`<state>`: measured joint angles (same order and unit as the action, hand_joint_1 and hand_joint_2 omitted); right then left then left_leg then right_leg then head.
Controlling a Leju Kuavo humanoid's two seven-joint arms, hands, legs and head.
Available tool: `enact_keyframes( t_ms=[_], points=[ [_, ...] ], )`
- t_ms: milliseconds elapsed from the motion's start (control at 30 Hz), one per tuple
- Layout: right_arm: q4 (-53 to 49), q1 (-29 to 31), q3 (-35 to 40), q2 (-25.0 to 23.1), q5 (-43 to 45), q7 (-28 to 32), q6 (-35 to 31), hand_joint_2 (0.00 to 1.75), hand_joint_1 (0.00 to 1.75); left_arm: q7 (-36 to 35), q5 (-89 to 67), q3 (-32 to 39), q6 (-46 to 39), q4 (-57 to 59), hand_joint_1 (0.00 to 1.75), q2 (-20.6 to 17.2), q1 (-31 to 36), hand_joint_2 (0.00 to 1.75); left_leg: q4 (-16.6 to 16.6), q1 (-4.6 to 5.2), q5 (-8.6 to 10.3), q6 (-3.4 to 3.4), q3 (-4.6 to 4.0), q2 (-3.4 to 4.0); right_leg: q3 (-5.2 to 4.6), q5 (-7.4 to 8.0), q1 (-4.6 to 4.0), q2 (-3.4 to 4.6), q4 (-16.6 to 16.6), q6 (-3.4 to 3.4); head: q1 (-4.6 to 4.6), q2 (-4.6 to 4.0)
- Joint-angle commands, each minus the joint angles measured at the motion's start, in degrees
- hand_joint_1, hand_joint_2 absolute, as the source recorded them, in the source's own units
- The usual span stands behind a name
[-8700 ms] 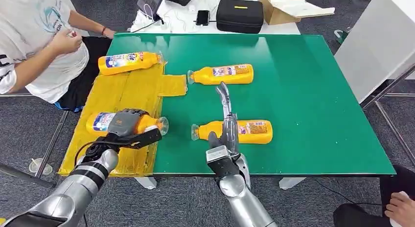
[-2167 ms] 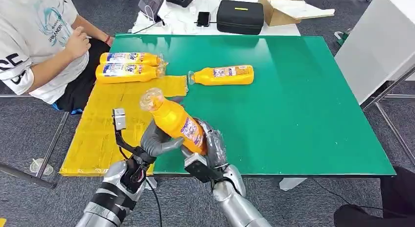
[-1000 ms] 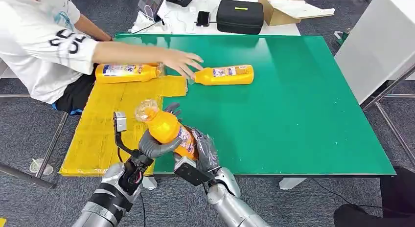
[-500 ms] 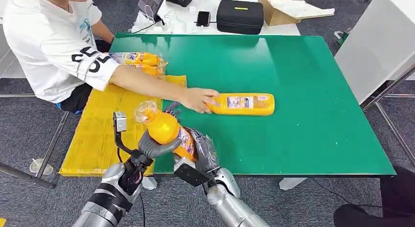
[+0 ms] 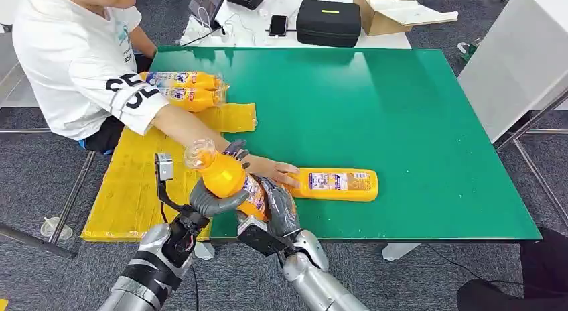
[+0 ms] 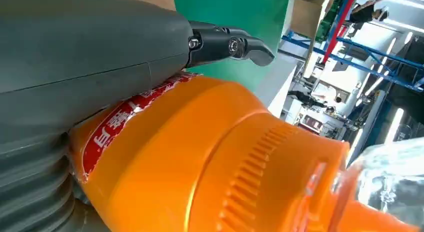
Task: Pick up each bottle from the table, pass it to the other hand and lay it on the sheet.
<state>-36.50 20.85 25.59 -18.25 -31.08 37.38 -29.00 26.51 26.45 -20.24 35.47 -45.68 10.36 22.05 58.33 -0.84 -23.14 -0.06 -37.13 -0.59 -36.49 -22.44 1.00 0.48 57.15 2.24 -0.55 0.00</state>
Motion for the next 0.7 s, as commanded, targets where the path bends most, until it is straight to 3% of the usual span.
enact_keyframes(
  t_ms=[33,67,100,133,167,200,233,267,367,433,467,500,700],
  points=[
    [2.88,1.88,1.46,0.02,0.71,-1.39,1.34,1.75,1.75,1.83,2.96,-0.99,3.83,-2.45,0.31,1.61,0.63,1.75,0.01,-0.03,-0.03,0.03,0.07,-0.03,0.1,-0.04,-0.05,-0.09,-0.01,-0.06,0.0,0.0],
    [1.9,1.77,1.49,0.32,0.63,-1.99,1.87,1.75,1.75,-0.22,3.49,-0.61,3.16,-5.1,0.31,1.72,-0.4,1.75,0.03,-0.03,-0.07,0.04,0.13,-0.02,0.17,-0.08,-0.06,-0.09,0.01,-0.08,-0.02,0.0],
    [1.9,1.77,1.49,0.32,0.63,-1.99,1.87,1.75,1.75,-0.22,3.49,-0.61,3.16,-5.1,0.58,1.72,-0.4,1.75,0.03,-0.01,-0.05,0.04,0.08,-0.03,0.11,-0.06,-0.03,-0.09,0.01,-0.06,0.0,0.0],
    [1.45,1.73,1.49,0.47,0.59,-2.34,2.2,1.75,1.75,-0.97,3.61,-0.6,2.67,-6.46,0.47,1.67,-0.89,1.75,0.08,-0.04,-0.11,0.05,0.15,-0.02,0.2,-0.11,-0.07,-0.11,0.03,-0.09,-0.02,0.0],
    [1.45,1.73,1.49,0.47,0.59,-2.34,2.2,1.75,1.75,-0.97,3.61,-0.6,2.67,-6.46,0.68,1.67,-0.89,1.75,0.07,-0.05,-0.08,0.04,0.09,-0.03,0.13,-0.08,-0.07,-0.11,0.02,-0.08,0.0,0.0],
    [1.45,1.73,1.49,0.47,0.59,-2.34,2.2,1.75,1.75,-0.97,3.61,-0.6,2.67,-6.46,0.68,1.67,-0.89,1.75,0.06,-0.04,-0.08,0.04,0.1,-0.04,0.15,-0.09,-0.07,-0.12,0.02,-0.07,0.0,0.0],
    [1.49,1.61,1.49,0.45,0.6,-2.37,2.19,1.75,1.75,-0.97,3.61,-0.55,2.64,-6.5,0.84,1.6,-0.89,1.75,0.07,-0.05,-0.1,0.05,0.14,-0.04,0.18,-0.11,-0.09,-0.15,0.01,-0.08,0.0,0.0],
    [1.39,1.52,1.54,0.44,0.41,-2.65,2.12,1.75,1.73,-1.05,3.5,-0.21,1.86,-6.81,0.0,1.7,-1.05,1.75,0.02,-0.02,-0.04,0.03,0.06,-0.02,0.07,-0.06,-0.05,-0.13,0.0,-0.06,0.0,0.0],
    [1.55,1.53,1.57,0.41,0.15,-2.8,2.19,1.75,1.52,-0.97,3.2,-0.04,2.06,-7.05,0.0,1.74,-1.05,1.75,0.01,-0.01,-0.03,0.04,0.05,-0.02,0.06,-0.05,-0.04,-0.1,-0.01,-0.05,-0.02,0.0],
    [1.55,1.54,1.54,0.39,0.16,-2.83,2.2,1.75,1.52,-0.98,3.3,0.01,2.2,-7.02,0.0,1.75,-1.05,1.75,0.02,-0.01,-0.03,0.03,0.05,-0.01,0.05,-0.05,-0.03,-0.1,0.0,-0.05,-0.02,0.0],
    [1.53,1.56,1.5,0.4,0.14,-2.87,2.2,1.75,1.54,-1.16,3.65,0.24,2.41,-6.89,1.64,1.88,-1.04,1.75,0.01,0.0,-0.02,0.04,0.05,-0.03,0.06,-0.05,-0.02,-0.12,0.0,-0.05,0.0,0.0],
    [1.5,1.54,1.48,0.4,0.11,-2.84,2.25,1.75,1.54,-1.24,3.7,0.25,2.74,-6.97,1.75,1.91,-1.06,1.75,0.04,-0.03,-0.08,0.05,0.14,-0.05,0.18,-0.1,-0.06,-0.16,0.0,-0.07,-0.02,0.0],
    [1.18,1.57,1.14,0.61,0.05,-2.94,2.0,1.75,1.55,-1.98,4.39,0.98,2.08,-6.63,1.75,2.09,-0.93,1.75,0.07,-0.07,-0.14,0.06,0.29,-0.05,0.35,-0.16,-0.12,-0.2,-0.01,-0.13,0.0,0.0]
  ],
)
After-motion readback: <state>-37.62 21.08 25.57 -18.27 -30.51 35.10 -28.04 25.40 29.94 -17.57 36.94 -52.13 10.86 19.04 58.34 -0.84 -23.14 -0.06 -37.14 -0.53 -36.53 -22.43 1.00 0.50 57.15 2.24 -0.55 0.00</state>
